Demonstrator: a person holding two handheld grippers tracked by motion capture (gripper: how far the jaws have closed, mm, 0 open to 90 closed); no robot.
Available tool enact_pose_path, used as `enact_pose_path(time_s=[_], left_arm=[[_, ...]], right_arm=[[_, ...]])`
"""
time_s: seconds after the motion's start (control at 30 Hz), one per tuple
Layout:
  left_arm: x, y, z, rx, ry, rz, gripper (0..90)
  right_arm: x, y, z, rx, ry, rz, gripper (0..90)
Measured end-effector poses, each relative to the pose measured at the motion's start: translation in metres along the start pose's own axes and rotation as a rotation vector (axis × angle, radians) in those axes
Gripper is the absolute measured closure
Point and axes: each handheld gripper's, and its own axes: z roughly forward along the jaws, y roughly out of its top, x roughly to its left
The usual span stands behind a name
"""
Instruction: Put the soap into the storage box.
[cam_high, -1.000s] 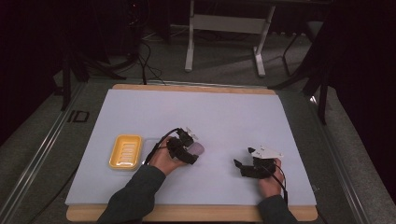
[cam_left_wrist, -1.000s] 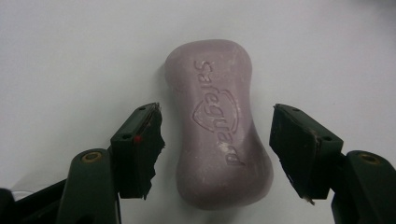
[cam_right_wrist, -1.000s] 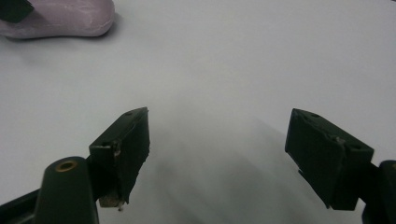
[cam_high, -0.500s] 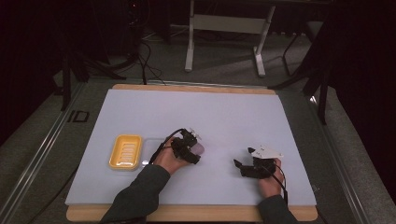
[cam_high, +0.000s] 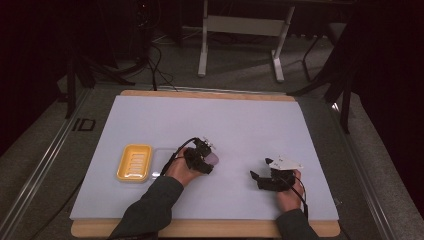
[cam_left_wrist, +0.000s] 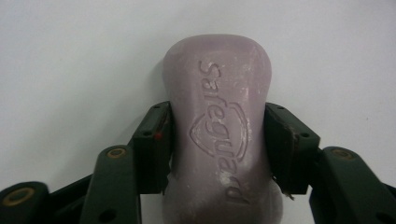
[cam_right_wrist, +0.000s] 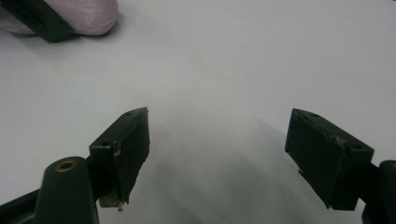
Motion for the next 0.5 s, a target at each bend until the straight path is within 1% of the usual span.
enact_pose_path(time_s=[0.23,0.4,0.5], left_arm=[[-0.0019,0.002,-0.0002,0.015,0.014,-0.007,48.7],[0.0,0.0028,-0.0006,0.022,0.001,-0.009,48.9],[0.0013,0.0025,-0.0013,0.027,0.006,-0.006,48.9]], right_arm=[[0.0002,0.0001,0.0001,0.002,0.001,-0.003,21.5],[0.0,0.0001,0.0001,0.0,0.002,-0.002,21.5],[0.0,0.0,0.0,0.0,0.002,-0.002,21.5]])
